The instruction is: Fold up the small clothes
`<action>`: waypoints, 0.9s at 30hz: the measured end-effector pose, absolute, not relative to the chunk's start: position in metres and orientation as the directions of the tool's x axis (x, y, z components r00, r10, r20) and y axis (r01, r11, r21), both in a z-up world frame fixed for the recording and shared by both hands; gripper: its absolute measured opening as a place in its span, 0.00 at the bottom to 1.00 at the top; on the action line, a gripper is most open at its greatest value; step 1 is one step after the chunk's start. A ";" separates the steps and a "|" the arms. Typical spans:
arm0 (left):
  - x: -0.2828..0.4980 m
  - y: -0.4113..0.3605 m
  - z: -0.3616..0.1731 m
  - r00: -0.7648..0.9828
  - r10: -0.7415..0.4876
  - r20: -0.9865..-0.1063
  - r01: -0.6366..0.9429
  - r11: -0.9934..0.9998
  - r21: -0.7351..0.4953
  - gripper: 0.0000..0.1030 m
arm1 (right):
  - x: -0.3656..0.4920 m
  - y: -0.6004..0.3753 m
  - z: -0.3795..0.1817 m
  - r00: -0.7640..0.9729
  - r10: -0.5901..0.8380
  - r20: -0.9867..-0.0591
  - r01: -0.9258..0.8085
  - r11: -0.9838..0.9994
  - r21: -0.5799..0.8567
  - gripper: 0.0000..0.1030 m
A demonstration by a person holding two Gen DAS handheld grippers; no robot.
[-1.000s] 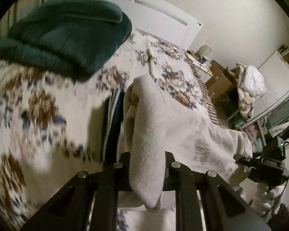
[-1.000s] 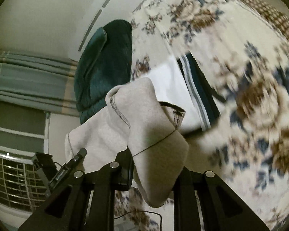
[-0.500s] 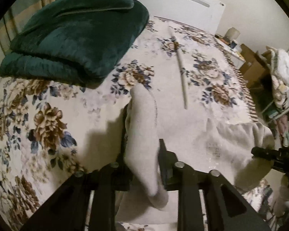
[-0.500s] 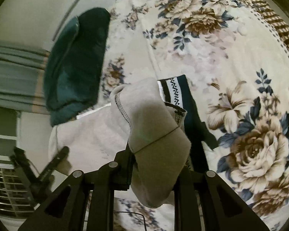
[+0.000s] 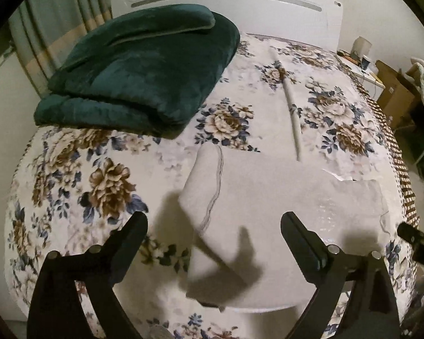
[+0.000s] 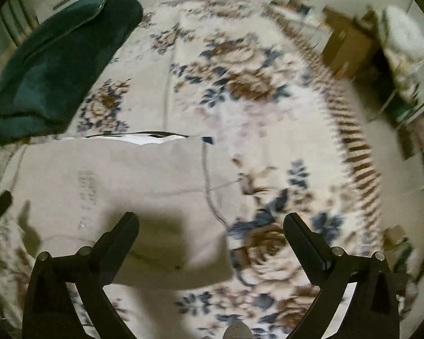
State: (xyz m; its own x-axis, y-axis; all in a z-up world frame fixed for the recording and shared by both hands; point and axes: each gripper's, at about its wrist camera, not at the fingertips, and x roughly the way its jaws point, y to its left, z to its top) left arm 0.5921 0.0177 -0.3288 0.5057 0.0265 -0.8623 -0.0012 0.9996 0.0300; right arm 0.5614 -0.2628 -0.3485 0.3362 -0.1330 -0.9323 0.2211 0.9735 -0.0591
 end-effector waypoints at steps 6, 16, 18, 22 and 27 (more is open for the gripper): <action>0.561 0.007 -0.297 0.522 0.034 -0.852 -0.002 0.999 0.039 0.96 | 0.517 -0.254 -0.306 0.384 -0.188 -0.904 0.238 0.966 -0.100 1.00; 0.480 -0.004 -0.201 0.612 0.035 -0.790 -0.005 0.999 0.040 0.96 | 0.420 -0.248 -0.194 0.500 -0.259 -0.826 0.296 0.948 -0.118 1.00; 0.459 -0.006 -0.180 0.629 0.031 -0.777 -0.001 0.999 0.038 0.96 | 0.399 -0.245 -0.170 0.525 -0.265 -0.809 0.297 0.948 -0.117 1.00; 0.418 -0.012 -0.142 0.654 0.019 -0.756 0.008 0.999 0.032 0.96 | 0.351 -0.237 -0.118 0.575 -0.270 -0.772 0.290 0.950 -0.116 1.00; 0.370 -0.019 -0.104 0.678 0.000 -0.735 0.033 0.999 0.030 0.96 | 0.294 -0.226 -0.061 0.636 -0.261 -0.726 0.274 0.956 -0.104 1.00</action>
